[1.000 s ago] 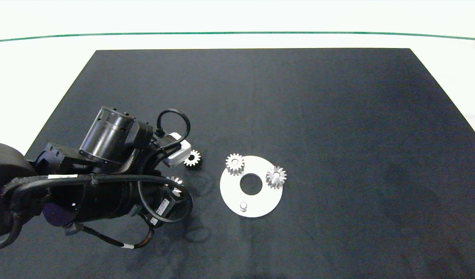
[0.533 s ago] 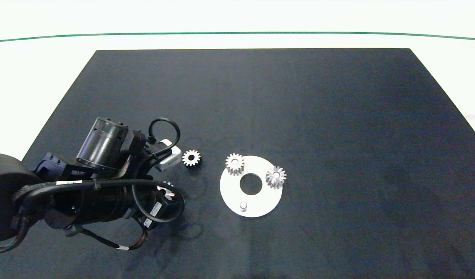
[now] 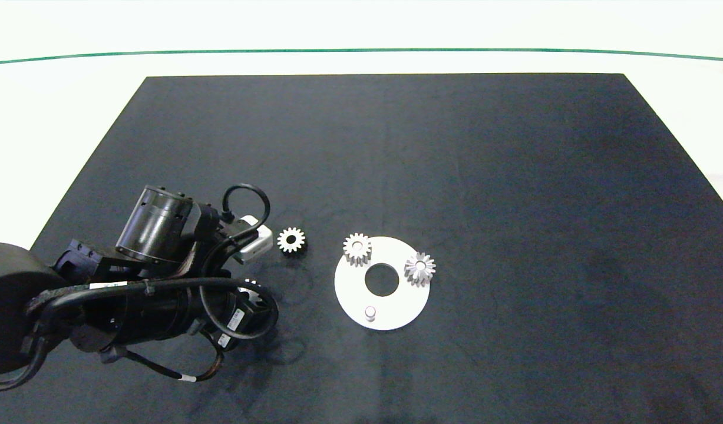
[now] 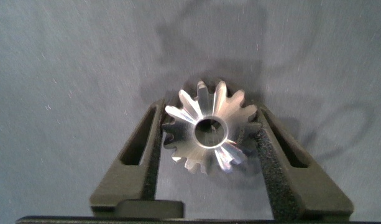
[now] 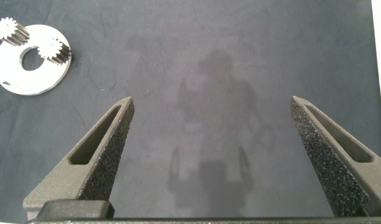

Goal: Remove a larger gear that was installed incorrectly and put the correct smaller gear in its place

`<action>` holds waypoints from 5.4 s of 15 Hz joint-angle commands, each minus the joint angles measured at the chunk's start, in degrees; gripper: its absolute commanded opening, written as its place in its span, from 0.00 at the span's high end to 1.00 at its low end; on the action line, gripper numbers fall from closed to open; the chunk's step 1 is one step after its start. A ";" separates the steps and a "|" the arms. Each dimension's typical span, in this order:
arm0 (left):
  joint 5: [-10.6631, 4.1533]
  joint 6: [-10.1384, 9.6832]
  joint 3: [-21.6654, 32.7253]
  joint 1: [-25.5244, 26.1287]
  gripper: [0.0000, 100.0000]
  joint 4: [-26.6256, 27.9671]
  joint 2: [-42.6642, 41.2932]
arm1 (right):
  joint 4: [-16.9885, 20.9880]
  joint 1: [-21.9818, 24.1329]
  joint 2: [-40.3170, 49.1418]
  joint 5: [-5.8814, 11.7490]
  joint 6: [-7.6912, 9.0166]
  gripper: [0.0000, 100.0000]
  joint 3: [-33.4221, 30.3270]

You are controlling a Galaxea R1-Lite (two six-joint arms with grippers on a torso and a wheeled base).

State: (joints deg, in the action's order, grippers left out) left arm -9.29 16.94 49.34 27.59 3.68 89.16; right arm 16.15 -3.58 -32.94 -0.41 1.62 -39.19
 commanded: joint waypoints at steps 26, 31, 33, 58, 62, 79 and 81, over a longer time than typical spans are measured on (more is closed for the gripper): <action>-0.20 -0.42 17.90 3.53 0.00 -0.08 8.48 | 0.02 -0.11 -0.02 -0.02 -0.04 0.00 1.05; -0.29 -0.42 18.60 2.91 0.00 -0.17 9.89 | 0.02 -0.11 -0.02 -0.02 -0.04 0.00 1.14; -0.29 -0.42 18.60 2.82 0.00 -0.17 10.33 | 0.02 -0.11 -0.02 -0.02 -0.13 0.00 1.14; -0.47 -0.42 18.69 2.73 0.38 -0.34 12.09 | 0.02 -0.11 0.33 -0.02 -0.22 0.00 1.14; -0.47 -0.33 18.69 1.77 0.46 -0.52 12.35 | 0.02 -0.11 0.33 -0.02 -0.22 0.00 1.14; -0.38 -0.33 18.60 1.15 0.80 -0.34 12.62 | 0.02 -0.11 0.33 -0.02 -0.22 0.00 1.22; -0.38 -0.42 18.60 1.15 0.81 -0.25 12.35 | 0.02 -0.11 0.33 -0.02 -0.22 0.00 1.22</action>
State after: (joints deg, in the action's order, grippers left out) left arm -9.62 16.42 67.89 28.72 3.35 101.57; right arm 16.09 -3.68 -32.61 -0.41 1.38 -37.95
